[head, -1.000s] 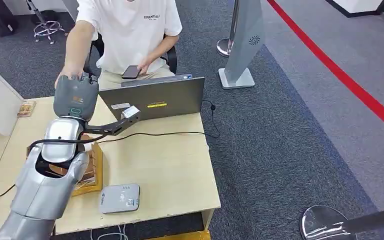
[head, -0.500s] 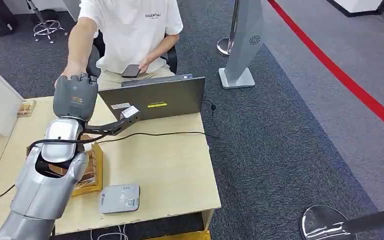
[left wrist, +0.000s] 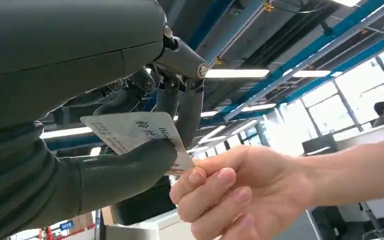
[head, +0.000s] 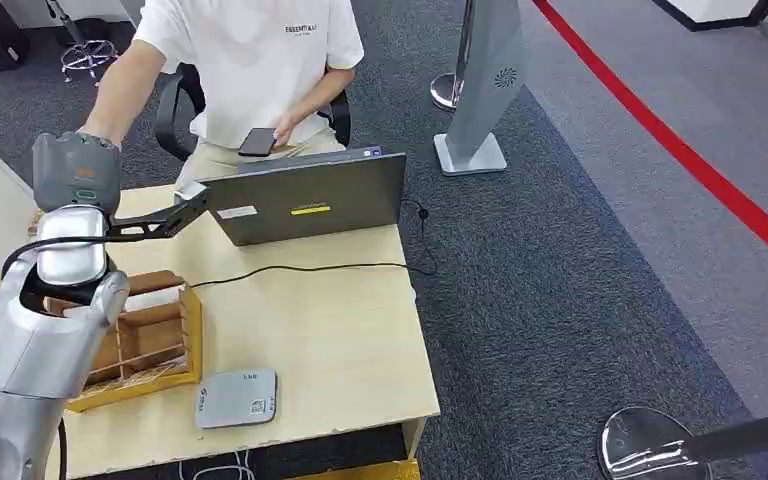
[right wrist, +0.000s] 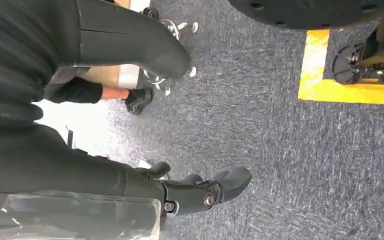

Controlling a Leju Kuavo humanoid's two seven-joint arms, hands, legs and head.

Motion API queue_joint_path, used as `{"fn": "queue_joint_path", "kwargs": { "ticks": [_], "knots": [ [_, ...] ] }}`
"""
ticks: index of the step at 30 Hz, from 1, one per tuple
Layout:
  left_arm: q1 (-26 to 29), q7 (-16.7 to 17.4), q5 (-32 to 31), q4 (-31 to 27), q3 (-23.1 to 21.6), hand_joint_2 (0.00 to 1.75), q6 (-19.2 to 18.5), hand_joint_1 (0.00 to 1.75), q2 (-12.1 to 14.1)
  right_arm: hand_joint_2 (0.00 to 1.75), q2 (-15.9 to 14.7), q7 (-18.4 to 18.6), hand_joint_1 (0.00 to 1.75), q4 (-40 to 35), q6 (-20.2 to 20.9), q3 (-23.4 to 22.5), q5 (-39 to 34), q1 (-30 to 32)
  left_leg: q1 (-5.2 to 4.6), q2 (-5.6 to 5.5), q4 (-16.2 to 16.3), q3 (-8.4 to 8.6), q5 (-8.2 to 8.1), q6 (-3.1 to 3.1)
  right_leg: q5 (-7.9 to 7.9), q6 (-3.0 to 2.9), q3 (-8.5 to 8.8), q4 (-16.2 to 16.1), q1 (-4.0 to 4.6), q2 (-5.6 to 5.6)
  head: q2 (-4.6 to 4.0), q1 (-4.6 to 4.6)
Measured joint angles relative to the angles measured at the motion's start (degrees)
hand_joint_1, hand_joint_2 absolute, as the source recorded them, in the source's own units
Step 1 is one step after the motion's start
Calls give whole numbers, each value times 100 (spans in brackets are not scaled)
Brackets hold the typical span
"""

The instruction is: Pass the card to the sensor for recognition and then transmit it.

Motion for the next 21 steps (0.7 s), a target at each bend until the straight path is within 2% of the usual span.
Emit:
{"fn": "queue_joint_path", "kwargs": {
  "ticks": [21],
  "knots": [
    [-41,-2,-2,153,-2,175,-57,175,26,175,2,-17,0,0,-7,15,-4,-3,-3,-1,1,-6,-5,6,0,1,-4,-7,-1,0,0,2]
  ]
}}
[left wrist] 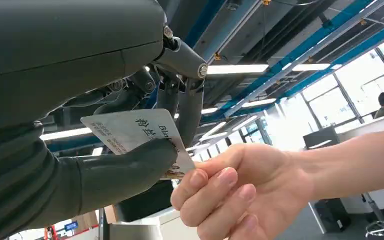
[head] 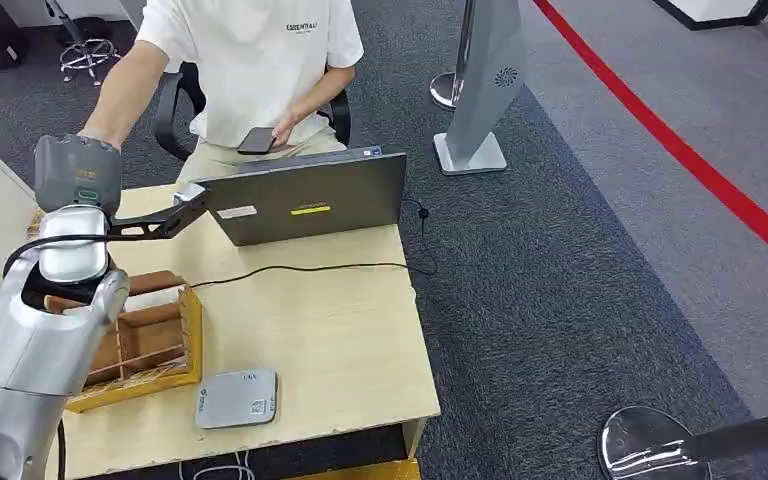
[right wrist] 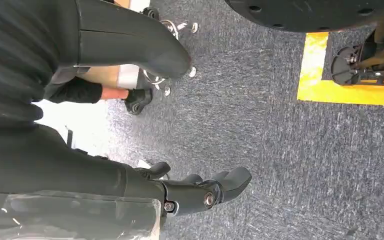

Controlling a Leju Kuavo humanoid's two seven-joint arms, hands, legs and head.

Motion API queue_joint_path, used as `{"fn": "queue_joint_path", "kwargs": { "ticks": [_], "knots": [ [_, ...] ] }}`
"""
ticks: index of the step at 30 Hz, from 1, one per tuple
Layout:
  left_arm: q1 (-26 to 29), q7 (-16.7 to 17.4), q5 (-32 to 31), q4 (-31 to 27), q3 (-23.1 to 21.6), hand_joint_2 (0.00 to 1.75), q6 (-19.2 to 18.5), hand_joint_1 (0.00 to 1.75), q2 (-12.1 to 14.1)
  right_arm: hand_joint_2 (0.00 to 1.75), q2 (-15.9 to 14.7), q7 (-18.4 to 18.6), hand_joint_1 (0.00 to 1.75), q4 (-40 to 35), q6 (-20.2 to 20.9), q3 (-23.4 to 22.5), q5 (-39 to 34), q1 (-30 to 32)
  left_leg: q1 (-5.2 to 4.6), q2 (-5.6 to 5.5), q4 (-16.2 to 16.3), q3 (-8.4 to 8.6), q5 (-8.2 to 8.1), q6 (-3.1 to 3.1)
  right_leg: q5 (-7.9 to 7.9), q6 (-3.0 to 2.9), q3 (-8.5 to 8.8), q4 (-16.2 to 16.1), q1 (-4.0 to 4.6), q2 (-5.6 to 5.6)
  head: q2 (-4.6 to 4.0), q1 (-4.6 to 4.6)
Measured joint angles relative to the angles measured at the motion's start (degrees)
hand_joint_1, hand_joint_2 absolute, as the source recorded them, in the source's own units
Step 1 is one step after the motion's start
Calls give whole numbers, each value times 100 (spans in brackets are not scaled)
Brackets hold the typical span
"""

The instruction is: Pass the card to the sensor for recognition and then transmit it.

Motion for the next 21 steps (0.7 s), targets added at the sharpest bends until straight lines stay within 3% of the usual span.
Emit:
{"fn": "queue_joint_path", "kwargs": {
  "ticks": [21],
  "knots": [
    [-5,-9,0,0,0,175,-11,175,0,175,0,0,0,-2,7,0,-7,0,-1,0,0,0,0,0,0,0,-1,0,0,0,0,0]
  ]
}}
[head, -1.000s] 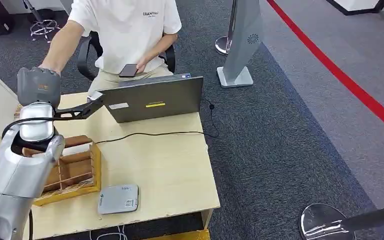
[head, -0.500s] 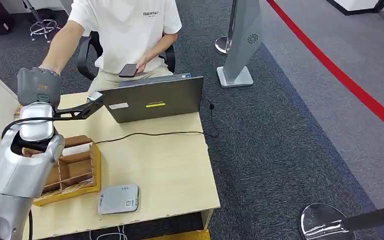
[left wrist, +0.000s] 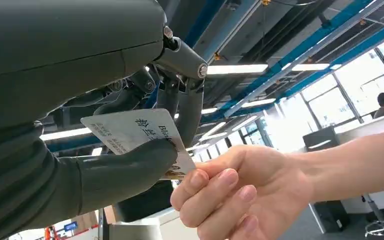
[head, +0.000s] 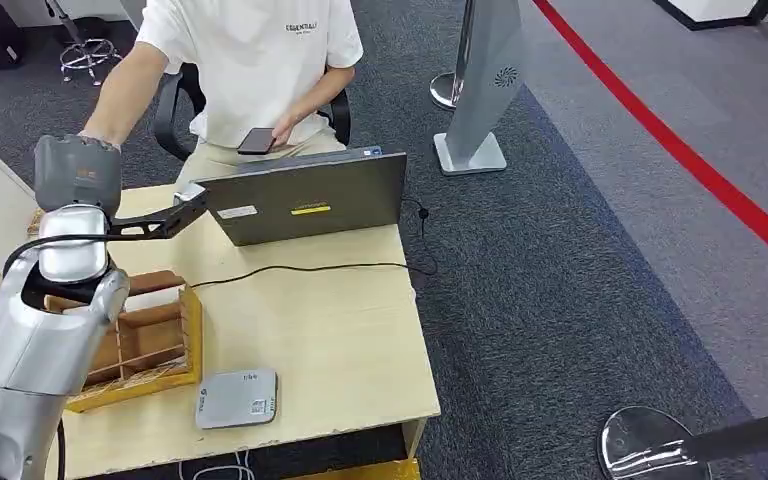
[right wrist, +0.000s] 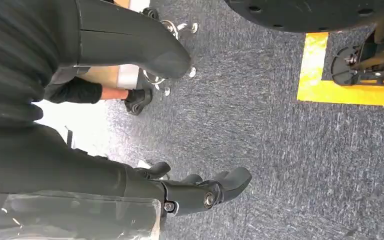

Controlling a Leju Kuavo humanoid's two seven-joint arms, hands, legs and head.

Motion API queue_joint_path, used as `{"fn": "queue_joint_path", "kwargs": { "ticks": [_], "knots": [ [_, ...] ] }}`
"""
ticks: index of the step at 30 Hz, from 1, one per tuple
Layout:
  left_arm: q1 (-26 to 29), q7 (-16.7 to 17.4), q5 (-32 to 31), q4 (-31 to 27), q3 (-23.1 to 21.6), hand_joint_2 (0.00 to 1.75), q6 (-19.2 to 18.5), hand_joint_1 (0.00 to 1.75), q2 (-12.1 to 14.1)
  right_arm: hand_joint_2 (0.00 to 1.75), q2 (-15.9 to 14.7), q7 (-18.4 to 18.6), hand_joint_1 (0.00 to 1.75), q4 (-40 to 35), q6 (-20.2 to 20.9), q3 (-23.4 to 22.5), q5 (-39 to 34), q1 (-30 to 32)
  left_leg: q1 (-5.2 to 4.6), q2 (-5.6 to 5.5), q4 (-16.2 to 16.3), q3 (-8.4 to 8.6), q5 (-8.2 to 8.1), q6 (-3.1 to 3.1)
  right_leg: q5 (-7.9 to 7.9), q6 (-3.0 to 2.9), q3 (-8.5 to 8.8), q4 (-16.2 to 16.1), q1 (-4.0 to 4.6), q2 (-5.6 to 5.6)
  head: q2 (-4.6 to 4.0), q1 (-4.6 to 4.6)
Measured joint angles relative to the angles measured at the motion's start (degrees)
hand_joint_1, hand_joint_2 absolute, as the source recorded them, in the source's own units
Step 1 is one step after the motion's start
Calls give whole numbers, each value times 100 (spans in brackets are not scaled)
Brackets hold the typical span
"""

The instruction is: Pass the card to the sensor for recognition and then transmit it.

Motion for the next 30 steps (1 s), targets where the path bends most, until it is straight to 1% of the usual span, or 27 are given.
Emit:
{"fn": "queue_joint_path", "kwargs": {
  "ticks": [1,22,26,30],
  "knots": [
    [0,0,0,0,0,175,-13,0,0,175,0,0,0,0,0,0,0,0,0,0,0,0,0,0,0,0,0,0,0,0,0,0],
    [2,-37,0,-2,0,175,-105,0,-31,175,2,57,0,-61,-9,26,-85,6,0,0,0,2,3,-3,2,1,2,1,0,-1,0,0],
    [4,-114,0,-2,0,175,-129,0,-31,175,2,68,0,-61,-9,35,-92,6,0,-1,0,2,3,-3,2,1,2,1,0,-1,0,0],
    [6,-116,0,-2,0,175,-127,0,-31,175,2,96,0,-61,-15,39,-101,6,0,-1,0,2,3,-3,2,1,2,1,0,-1,0,0]
  ]
}}
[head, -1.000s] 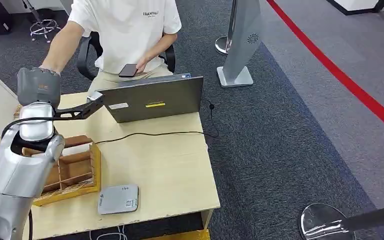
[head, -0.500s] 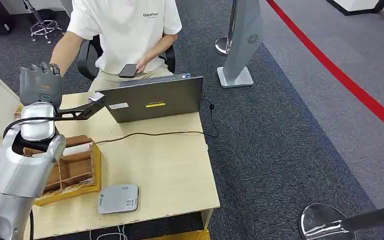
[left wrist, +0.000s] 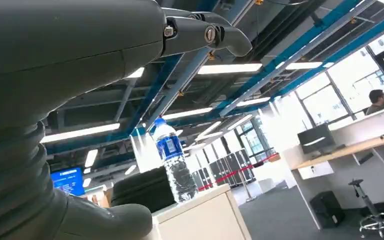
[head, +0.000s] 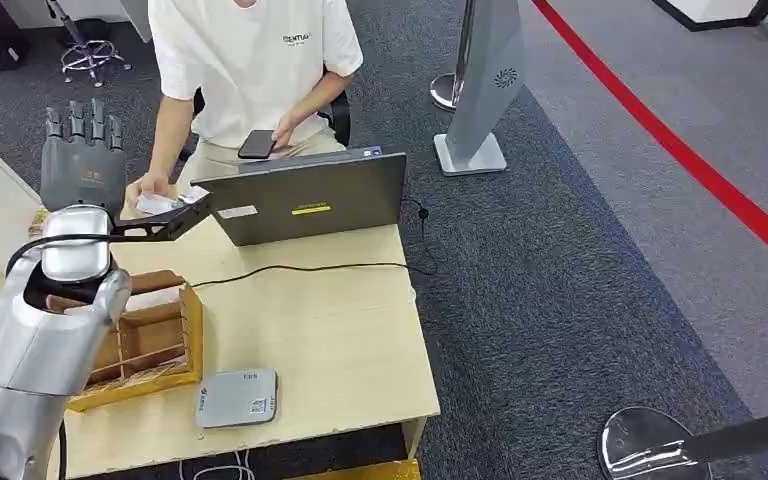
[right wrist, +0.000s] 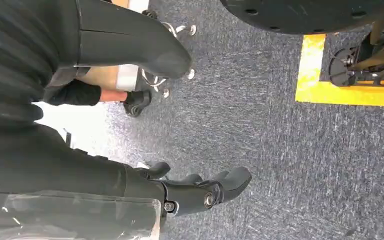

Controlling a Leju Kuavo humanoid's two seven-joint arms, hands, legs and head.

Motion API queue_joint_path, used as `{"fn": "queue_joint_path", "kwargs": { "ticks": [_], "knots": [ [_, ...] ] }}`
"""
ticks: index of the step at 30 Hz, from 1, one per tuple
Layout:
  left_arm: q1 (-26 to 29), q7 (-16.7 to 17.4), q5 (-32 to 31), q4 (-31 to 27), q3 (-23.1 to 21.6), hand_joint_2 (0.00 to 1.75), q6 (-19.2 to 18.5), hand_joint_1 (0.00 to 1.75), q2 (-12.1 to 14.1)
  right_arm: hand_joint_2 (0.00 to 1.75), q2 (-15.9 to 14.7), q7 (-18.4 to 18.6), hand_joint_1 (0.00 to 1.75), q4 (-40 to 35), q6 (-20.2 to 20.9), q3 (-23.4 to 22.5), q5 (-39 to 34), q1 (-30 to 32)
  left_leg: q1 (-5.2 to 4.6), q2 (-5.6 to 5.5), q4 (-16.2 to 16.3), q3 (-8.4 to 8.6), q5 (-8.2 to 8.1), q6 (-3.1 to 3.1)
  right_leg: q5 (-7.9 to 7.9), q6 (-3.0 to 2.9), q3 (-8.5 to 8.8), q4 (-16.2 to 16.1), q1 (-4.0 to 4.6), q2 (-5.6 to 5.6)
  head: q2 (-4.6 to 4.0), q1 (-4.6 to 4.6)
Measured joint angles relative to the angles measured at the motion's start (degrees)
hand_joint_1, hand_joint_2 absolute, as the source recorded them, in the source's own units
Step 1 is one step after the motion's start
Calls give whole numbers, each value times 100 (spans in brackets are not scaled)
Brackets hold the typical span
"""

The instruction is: Pass the card to the sensor for recognition and then transmit it.

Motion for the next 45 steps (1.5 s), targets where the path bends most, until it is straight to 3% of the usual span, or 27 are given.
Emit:
{"fn": "queue_joint_path", "kwargs": {
  "ticks": [19,33,37,41,45],
  "knots": [
    [47,13,0,0,0,175,7,0,0,175,0,31,0,-33,-63,94,-90,13,0,0,0,0,0,0,0,0,0,0,0,0,0,0],
    [222,-184,0,-107,2,175,138,0,-55,175,0,33,0,-59,-72,101,-103,24,0,-1,0,0,0,0,0,0,1,0,0,-1,0,0],
    [534,-807,0,-495,90,175,334,0,-179,175,2,173,0,-74,-223,140,-324,56,-1,-6,0,0,0,0,-1,0,3,0,-1,-6,0,-7],
    [1105,-1144,0,-1188,96,175,337,0,-402,175,7,262,0,-87,-337,236,-457,92,-2,-8,0,-4,-4,4,-3,2,1,-3,-1,-7,0,-2],
    [1439,-1248,0,-1652,111,175,341,0,-568,175,7,273,0,-94,-389,280,-479,115,-2,-10,0,-4,-5,5,-4,4,1,-4,-1,-10,0,2]
  ]
}}
